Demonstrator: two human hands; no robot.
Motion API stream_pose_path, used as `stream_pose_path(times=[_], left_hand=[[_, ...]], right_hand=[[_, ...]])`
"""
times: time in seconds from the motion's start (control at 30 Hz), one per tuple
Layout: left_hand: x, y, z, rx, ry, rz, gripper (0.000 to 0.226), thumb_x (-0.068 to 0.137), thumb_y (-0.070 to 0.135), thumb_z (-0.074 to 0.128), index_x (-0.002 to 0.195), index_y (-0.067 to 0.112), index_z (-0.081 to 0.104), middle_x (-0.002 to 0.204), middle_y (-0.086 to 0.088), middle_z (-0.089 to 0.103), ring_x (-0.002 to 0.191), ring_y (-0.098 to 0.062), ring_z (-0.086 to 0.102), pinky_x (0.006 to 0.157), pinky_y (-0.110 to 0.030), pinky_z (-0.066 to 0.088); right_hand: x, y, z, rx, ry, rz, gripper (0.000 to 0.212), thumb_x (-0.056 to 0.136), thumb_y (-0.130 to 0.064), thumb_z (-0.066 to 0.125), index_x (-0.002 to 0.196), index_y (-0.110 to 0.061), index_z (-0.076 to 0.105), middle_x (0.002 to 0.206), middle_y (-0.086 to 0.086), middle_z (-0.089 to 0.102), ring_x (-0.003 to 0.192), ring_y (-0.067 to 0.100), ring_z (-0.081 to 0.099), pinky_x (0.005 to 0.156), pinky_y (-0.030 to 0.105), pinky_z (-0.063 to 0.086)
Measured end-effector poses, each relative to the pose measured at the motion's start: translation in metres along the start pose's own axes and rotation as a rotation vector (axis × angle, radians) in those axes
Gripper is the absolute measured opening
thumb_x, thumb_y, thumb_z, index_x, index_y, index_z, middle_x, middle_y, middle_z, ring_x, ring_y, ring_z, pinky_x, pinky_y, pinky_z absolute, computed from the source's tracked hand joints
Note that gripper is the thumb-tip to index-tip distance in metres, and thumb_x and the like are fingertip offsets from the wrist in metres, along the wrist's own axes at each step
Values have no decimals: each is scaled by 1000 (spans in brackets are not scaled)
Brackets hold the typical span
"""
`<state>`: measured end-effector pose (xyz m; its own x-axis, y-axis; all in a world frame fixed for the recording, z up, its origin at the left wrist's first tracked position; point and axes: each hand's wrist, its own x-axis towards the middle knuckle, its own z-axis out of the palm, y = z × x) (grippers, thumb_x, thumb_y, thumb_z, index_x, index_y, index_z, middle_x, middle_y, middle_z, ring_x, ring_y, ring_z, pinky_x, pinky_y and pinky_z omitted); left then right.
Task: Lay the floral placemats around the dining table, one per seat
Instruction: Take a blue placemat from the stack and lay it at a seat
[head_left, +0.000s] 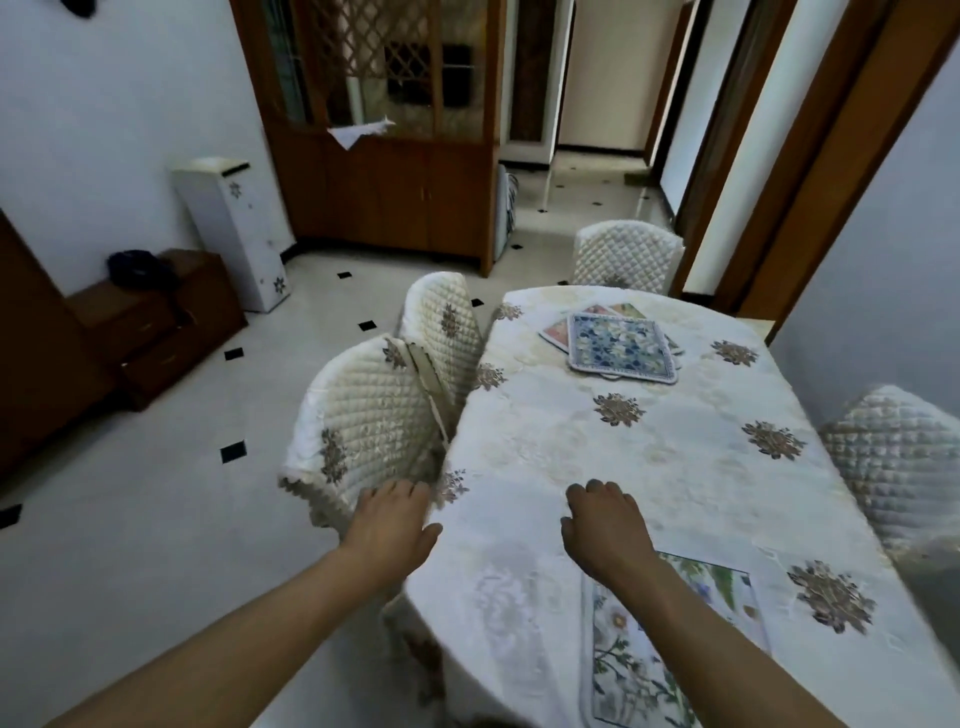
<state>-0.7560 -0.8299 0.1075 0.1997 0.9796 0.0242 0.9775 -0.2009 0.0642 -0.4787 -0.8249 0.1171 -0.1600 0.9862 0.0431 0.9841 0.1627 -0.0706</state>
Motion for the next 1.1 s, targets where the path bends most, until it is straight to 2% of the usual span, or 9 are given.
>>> stream_pose_path(times=[0.23,0.33,0.43,0.53,0.7,0.9,1.1], left_hand=[[-14,-125,-19,76,-35,-34,33,89,45,45,113,22,48,113,-3,59,108,-26,52,92,-44,36],[-1,-157,-18,86,-45,-45,36,89,43,42,117,22,48,112,-1,59,109,-25,52,93,-42,35],[19,-184,-14,59,-20,-63,33,88,47,42,110,24,50,108,0,60,104,-24,53,88,-40,35],[46,-217,-9,57,-11,-83,32,88,49,44,106,24,51,106,-1,61,102,-24,54,86,-40,36],[84,-304,-15,57,-23,-191,35,88,49,43,109,22,51,108,-3,60,101,-26,53,86,-41,37],[118,-422,-29,67,3,-366,36,89,50,45,108,21,50,107,-4,60,100,-27,52,86,-42,37],[172,-543,-23,79,9,-411,40,88,52,44,111,20,50,108,-4,60,100,-27,51,85,-41,36]], right_hand=[[36,-133,2,-17,-10,-60,20,89,-33,47,98,-16,53,101,7,57,98,30,50,78,39,37],[56,-161,1,-42,-25,-82,18,88,-31,48,97,-16,53,99,7,57,96,30,49,76,39,35],[89,-181,2,-98,-49,-101,18,87,-30,49,96,-15,54,98,8,57,94,31,50,73,38,33],[140,-203,11,-103,-60,-122,19,83,-26,47,97,-15,54,99,9,57,95,33,51,72,38,32],[243,-269,26,-40,-73,-214,29,80,-27,53,107,-19,58,111,12,62,106,34,54,86,41,43],[354,-375,28,1,-35,-361,20,84,-28,49,99,-17,55,102,9,59,96,33,54,79,40,42],[456,-467,40,-35,-18,-405,24,86,-30,49,104,-16,56,105,9,60,100,35,53,81,40,42]])
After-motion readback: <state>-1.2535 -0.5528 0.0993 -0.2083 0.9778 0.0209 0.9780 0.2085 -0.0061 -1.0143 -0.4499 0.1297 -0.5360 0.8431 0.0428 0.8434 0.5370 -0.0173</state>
